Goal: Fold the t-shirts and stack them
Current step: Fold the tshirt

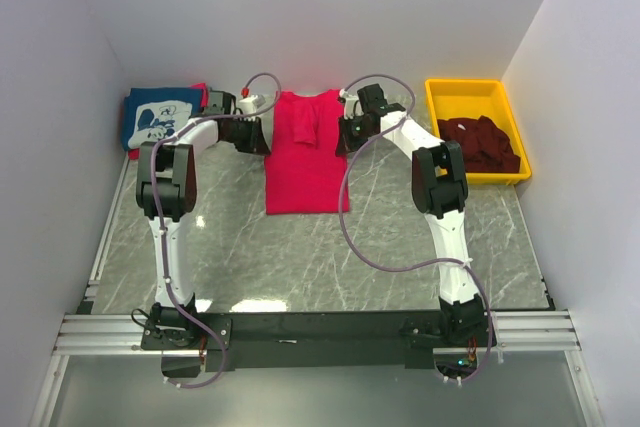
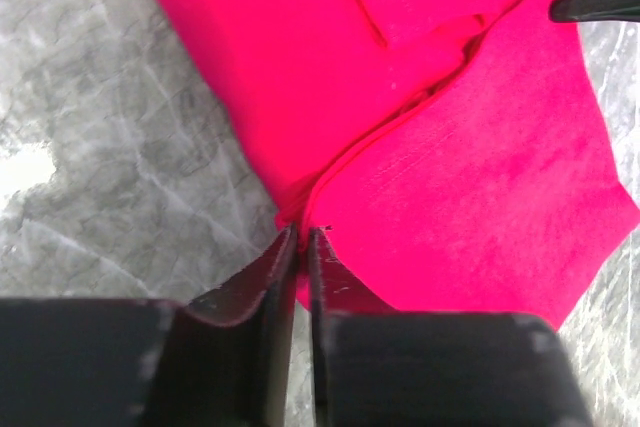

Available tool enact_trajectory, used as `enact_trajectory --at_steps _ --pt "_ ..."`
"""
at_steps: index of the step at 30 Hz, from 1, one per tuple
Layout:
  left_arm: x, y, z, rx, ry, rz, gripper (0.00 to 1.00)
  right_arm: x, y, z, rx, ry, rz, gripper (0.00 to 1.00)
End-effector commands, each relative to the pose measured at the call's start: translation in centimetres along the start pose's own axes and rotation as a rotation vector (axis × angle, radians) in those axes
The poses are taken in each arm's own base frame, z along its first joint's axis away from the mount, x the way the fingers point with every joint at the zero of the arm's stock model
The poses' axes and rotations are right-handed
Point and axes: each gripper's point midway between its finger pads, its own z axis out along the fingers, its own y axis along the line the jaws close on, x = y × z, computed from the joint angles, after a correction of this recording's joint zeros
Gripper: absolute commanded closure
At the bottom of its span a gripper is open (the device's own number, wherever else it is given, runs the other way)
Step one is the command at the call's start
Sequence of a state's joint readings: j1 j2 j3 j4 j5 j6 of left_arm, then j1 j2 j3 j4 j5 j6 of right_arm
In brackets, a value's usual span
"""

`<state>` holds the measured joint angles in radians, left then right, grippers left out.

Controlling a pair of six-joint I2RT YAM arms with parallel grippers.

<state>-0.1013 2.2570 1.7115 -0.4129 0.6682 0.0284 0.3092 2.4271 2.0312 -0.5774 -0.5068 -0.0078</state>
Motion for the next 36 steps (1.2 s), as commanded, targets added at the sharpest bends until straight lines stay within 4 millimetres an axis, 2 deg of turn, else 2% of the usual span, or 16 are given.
enact_trajectory --at_steps 1,2,6,16,25,30,36 --pt "-1.8 -1.5 0.0 0.050 -0.030 0.031 0.87 -3.1 1.1 -2.3 -0.015 -0.087 -0.035 1.00" --pt "-1.8 -1.6 0.0 0.054 -0.031 0.035 0.92 -3.1 1.1 -2.4 -0.016 -0.087 -0.033 1.00" --pt "-2.4 -2.5 -0.4 0.075 -0.049 0.055 0.99 -3.0 0.7 -3.2 -0.011 -0.098 -0.026 1.00" --pt "-3.7 -3.9 -0.4 0.095 -0.086 0.094 0.99 -2.9 0.2 -5.3 -0.005 -0.131 -0.018 1.00" --pt "-4.5 -4.5 -0.7 0.112 -0.110 0.117 0.99 -2.4 -0.2 -5.2 0.007 -0.128 0.011 1.00" --pt "-5.0 -4.9 -1.2 0.108 -0.146 0.147 0.99 -2.9 -0.8 -5.6 0.019 -0.145 0.017 1.00" --pt "-4.8 -4.1 -0.5 0.093 -0.131 0.132 0.99 -3.1 -1.3 -5.5 0.031 -0.154 0.015 1.00"
